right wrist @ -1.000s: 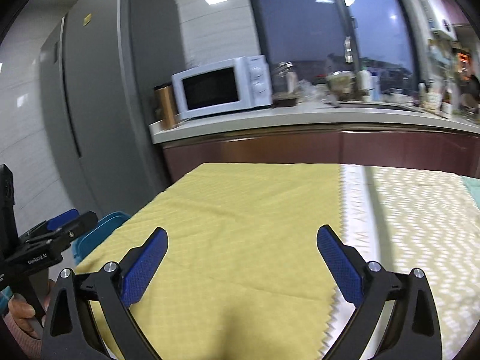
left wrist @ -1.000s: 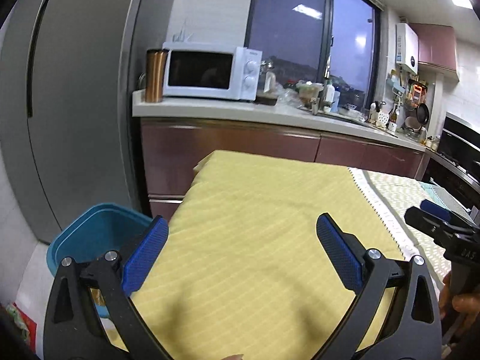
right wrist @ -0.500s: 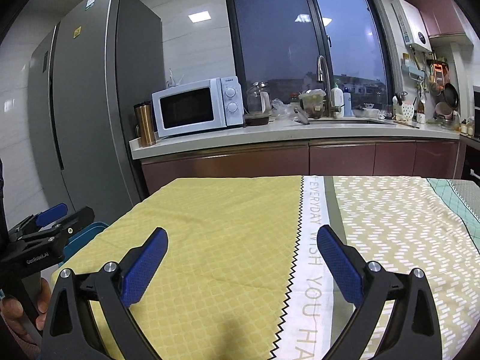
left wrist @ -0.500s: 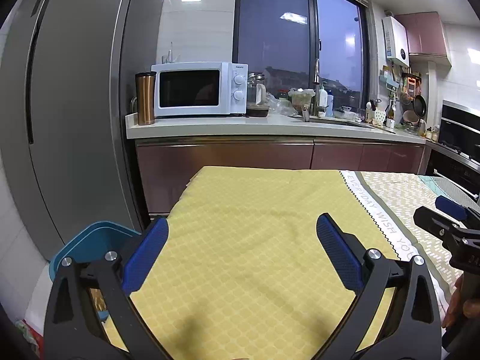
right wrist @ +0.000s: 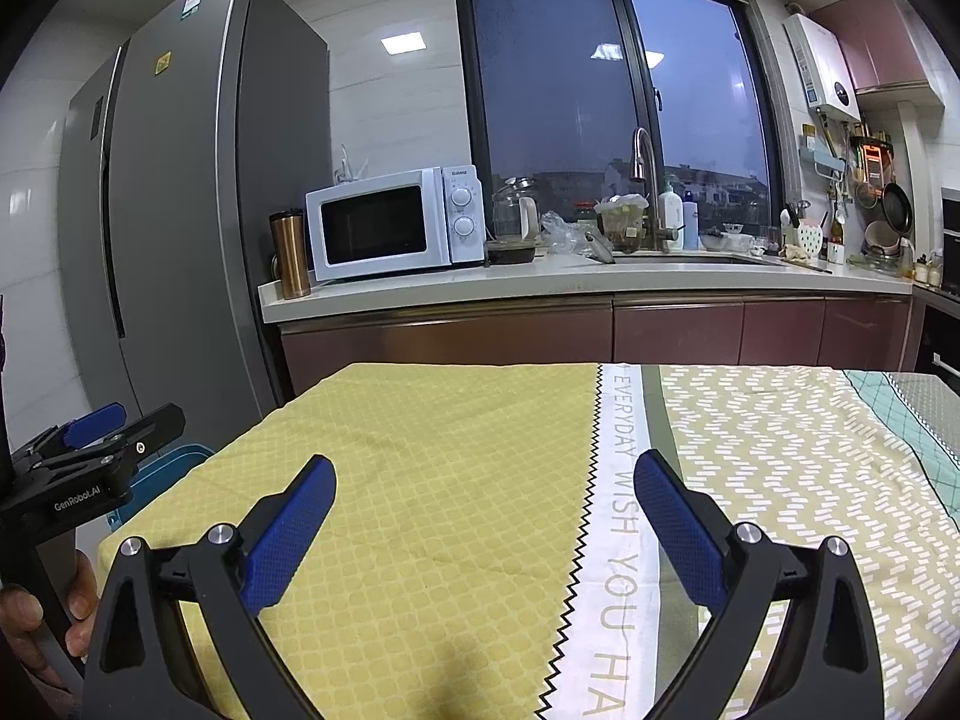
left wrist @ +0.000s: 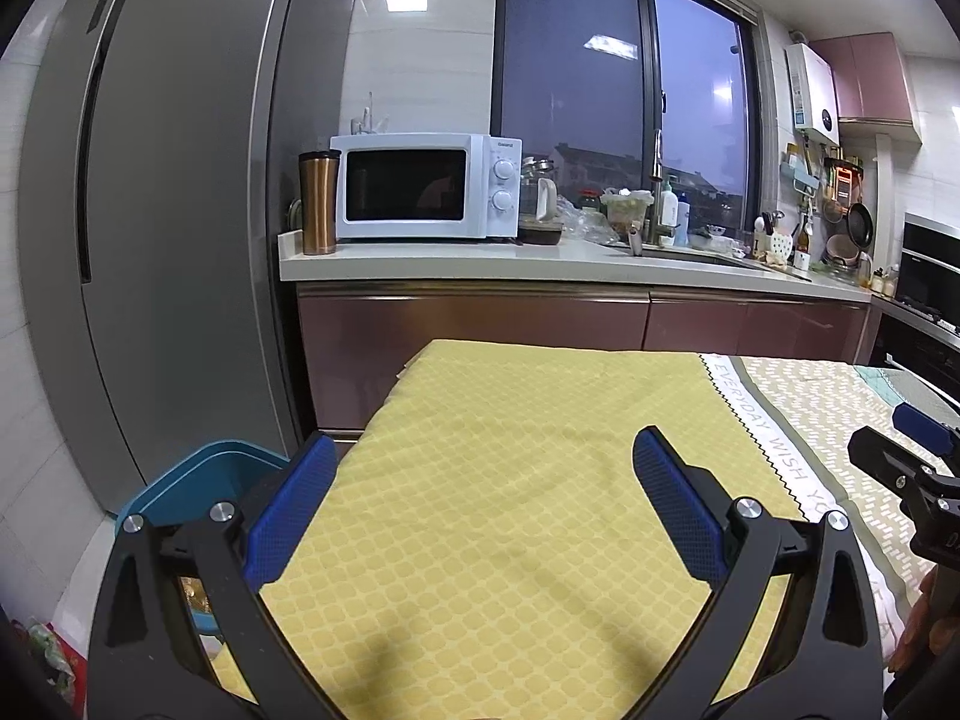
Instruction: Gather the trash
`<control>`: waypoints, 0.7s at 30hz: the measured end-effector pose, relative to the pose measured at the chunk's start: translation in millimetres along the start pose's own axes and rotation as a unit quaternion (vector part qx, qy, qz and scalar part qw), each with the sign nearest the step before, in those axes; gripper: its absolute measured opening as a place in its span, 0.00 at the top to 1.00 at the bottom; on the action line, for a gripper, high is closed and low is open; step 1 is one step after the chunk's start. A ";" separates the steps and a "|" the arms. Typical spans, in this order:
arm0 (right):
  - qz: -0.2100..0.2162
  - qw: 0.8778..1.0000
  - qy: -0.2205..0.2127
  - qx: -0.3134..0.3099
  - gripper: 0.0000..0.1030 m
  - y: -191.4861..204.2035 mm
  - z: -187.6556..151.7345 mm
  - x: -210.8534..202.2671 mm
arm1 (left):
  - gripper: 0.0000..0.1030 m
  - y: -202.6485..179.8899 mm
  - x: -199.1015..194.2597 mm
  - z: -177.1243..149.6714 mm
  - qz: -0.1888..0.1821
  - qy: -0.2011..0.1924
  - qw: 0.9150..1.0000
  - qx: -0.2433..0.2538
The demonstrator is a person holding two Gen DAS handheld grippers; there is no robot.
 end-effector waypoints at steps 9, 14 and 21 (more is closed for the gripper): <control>-0.005 1.000 -0.013 0.001 0.07 -5.0 4.0 -3.5 | 0.05 1.5 -3.2 0.6 0.007 -0.012 1.000 0.006; -0.006 1.000 -0.018 0.004 0.07 -7.5 5.5 -4.6 | 0.05 0.3 -3.3 2.7 0.011 -0.019 1.000 0.007; -0.006 1.000 -0.020 0.005 0.07 -7.6 5.2 -4.4 | 0.05 -1.5 -3.4 4.6 0.014 -0.022 1.000 0.010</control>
Point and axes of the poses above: each gripper's, at about its wrist camera, not at the fingertips, and x roughly the way its jaws point, y to its left, z to its top, the point moved 9 cm from there along x, roughly the way its jaws point
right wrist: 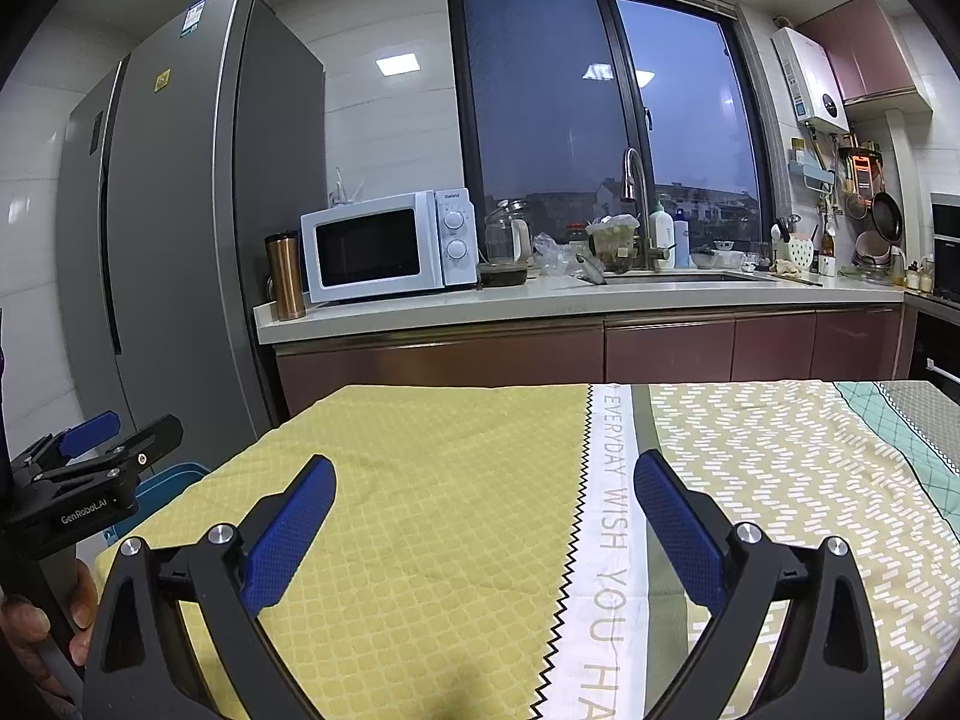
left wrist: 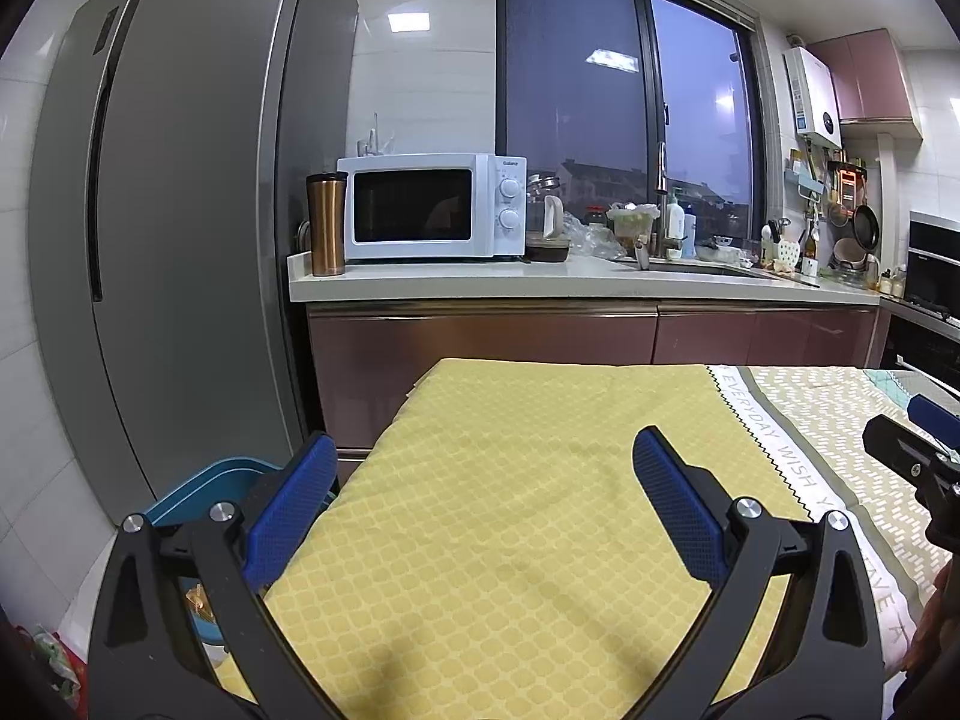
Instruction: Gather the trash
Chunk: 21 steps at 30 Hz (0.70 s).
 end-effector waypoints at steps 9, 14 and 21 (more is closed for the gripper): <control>0.000 1.000 -0.001 0.001 0.07 0.1 -0.5 -0.1 | 0.05 2.4 -0.1 1.4 0.002 -0.002 1.000 -0.002; 0.000 1.000 -0.002 0.001 0.07 0.5 -0.5 -0.5 | 0.06 2.8 -2.0 2.1 0.002 -0.002 1.000 -0.002; 0.001 1.000 -0.004 0.002 0.07 2.6 0.4 -1.4 | 0.05 4.4 -2.5 1.8 0.004 -0.003 1.000 -0.002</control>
Point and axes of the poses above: each gripper's, at about its wrist camera, not at the fingertips, and x roughly the way its jaws point, y to its left, z to its top, the point moved 9 cm from there along x, roughly the way its jaws point
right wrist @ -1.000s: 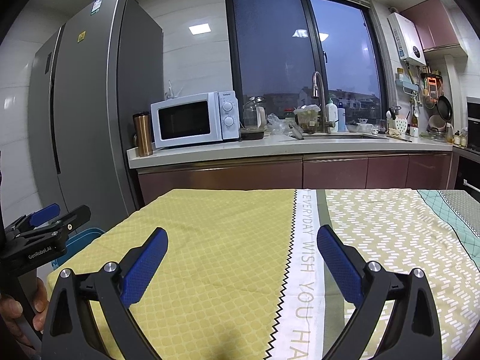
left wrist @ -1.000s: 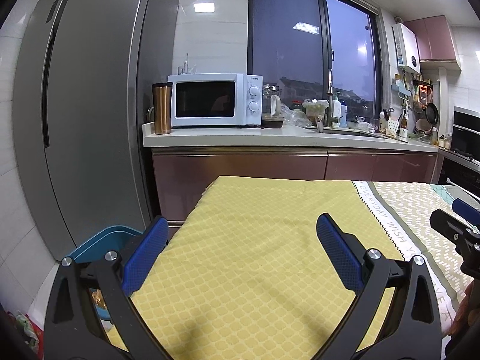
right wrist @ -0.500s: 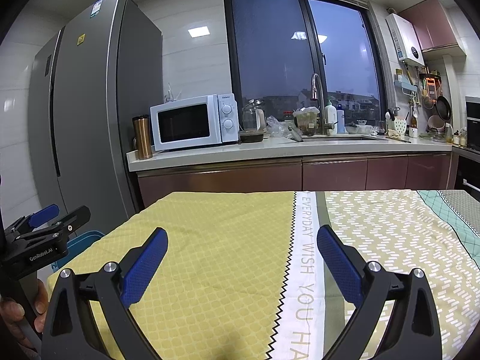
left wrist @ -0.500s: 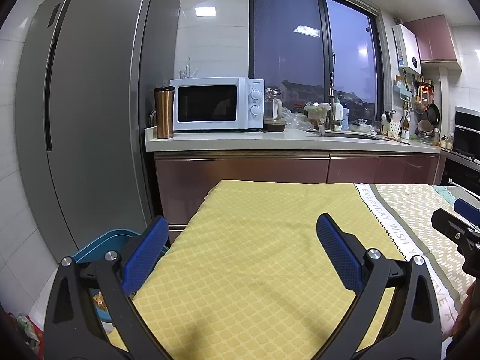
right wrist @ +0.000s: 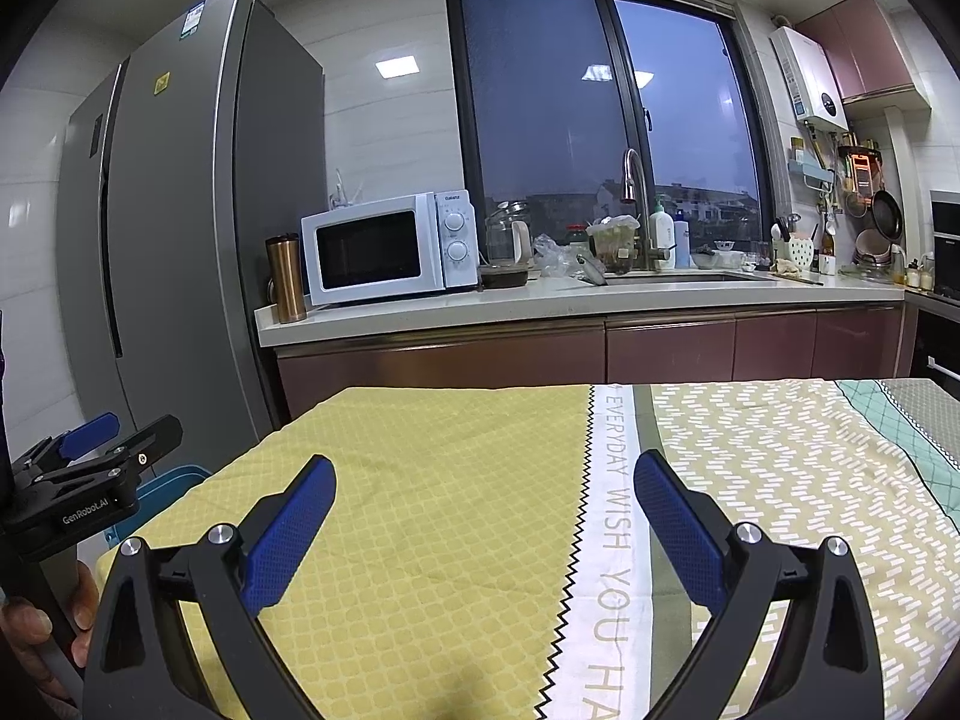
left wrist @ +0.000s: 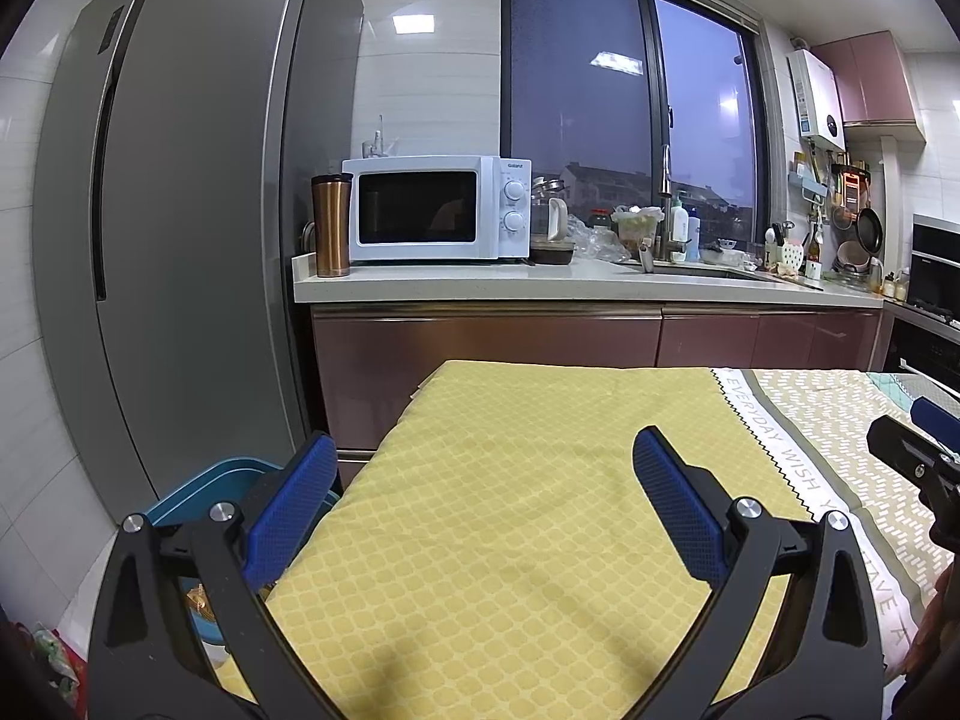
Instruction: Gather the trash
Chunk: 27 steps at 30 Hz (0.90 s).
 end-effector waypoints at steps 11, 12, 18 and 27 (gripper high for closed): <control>0.000 1.000 0.000 0.002 0.07 0.9 -0.2 0.0 | 0.05 1.1 -1.0 1.1 0.001 0.000 1.000 0.000; -0.001 1.000 0.000 0.002 0.07 0.9 -0.3 0.2 | 0.06 0.5 -1.1 1.2 0.002 0.000 1.000 0.000; 0.000 1.000 -0.001 0.003 0.07 0.3 0.0 0.4 | 0.05 0.0 0.9 1.3 0.002 0.000 1.000 0.000; -0.001 1.000 -0.001 0.003 0.07 0.2 0.0 0.1 | 0.05 -0.4 1.0 0.9 0.004 0.000 1.000 0.000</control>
Point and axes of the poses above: each gripper's, at about its wrist camera, not at the fingertips, and x roughly the way its jaws point, y to its left, z to its top, the point moved 9 cm from there along x, roughly the way its jaws point
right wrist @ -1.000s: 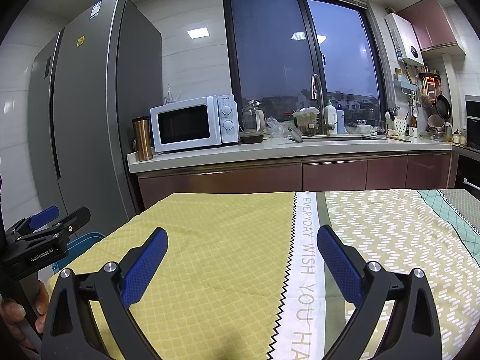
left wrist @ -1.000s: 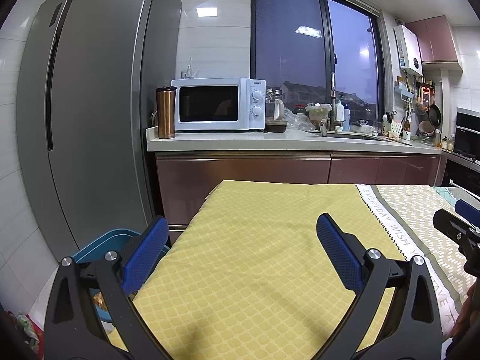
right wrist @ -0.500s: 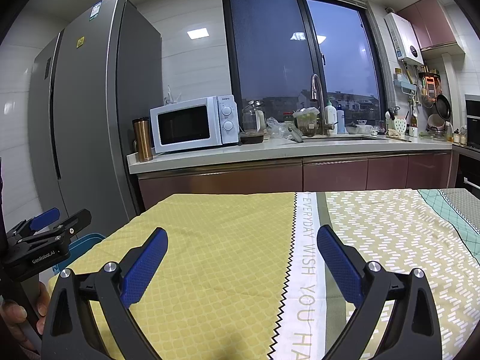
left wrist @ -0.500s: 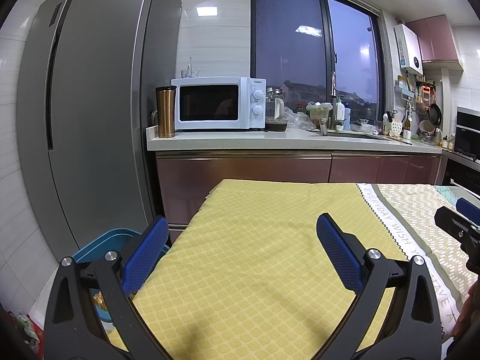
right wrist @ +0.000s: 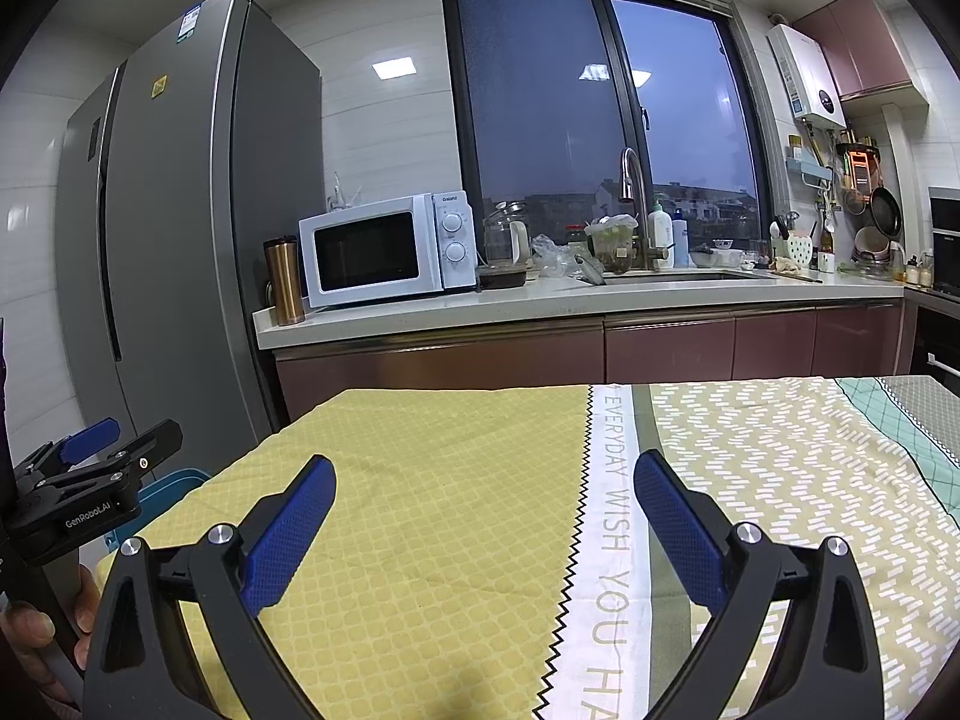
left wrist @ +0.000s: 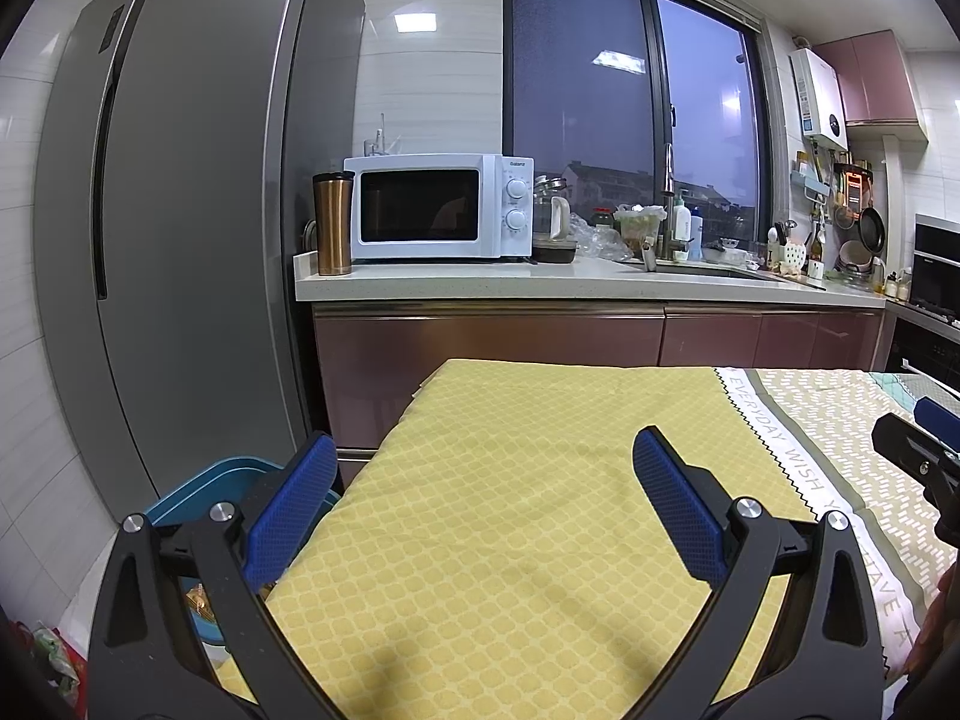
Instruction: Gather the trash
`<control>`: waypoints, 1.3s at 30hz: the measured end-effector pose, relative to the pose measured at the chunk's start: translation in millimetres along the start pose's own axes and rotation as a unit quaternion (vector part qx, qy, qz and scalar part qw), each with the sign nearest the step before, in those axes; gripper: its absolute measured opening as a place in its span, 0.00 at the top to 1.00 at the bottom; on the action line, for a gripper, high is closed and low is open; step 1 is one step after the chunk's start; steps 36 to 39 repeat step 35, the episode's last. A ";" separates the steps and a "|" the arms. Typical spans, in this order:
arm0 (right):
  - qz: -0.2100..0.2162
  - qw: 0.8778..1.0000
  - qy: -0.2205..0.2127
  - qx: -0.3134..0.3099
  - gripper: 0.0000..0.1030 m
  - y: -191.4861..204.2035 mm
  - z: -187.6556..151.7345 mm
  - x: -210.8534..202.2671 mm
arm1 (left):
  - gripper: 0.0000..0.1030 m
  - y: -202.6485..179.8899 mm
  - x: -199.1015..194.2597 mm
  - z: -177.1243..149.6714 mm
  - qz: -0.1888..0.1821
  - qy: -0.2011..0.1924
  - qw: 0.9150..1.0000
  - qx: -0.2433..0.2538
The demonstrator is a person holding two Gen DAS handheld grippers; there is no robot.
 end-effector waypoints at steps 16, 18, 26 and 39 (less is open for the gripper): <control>-0.001 1.000 0.002 0.003 0.07 0.1 -0.7 0.9 | 0.06 -0.5 -0.2 -0.5 0.000 0.001 1.000 0.000; -0.001 1.000 0.004 0.005 0.07 -0.4 -1.3 1.5 | 0.06 -0.5 0.7 -1.5 0.000 0.003 1.000 0.000; -0.004 1.000 0.005 0.011 0.07 -4.1 -3.2 1.6 | 0.06 -11.3 8.8 -7.3 -0.021 0.018 1.000 0.006; -0.033 0.997 0.063 0.022 0.07 -40.3 -5.6 19.4 | 0.05 -14.4 87.7 -27.1 -0.031 0.161 0.986 0.007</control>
Point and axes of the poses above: each gripper's, at about its wrist camera, not at the fingertips, and x roughly the way its jaws point, y to its left, z to its top, the point moved 9 cm from there along x, roughly the way its jaws point
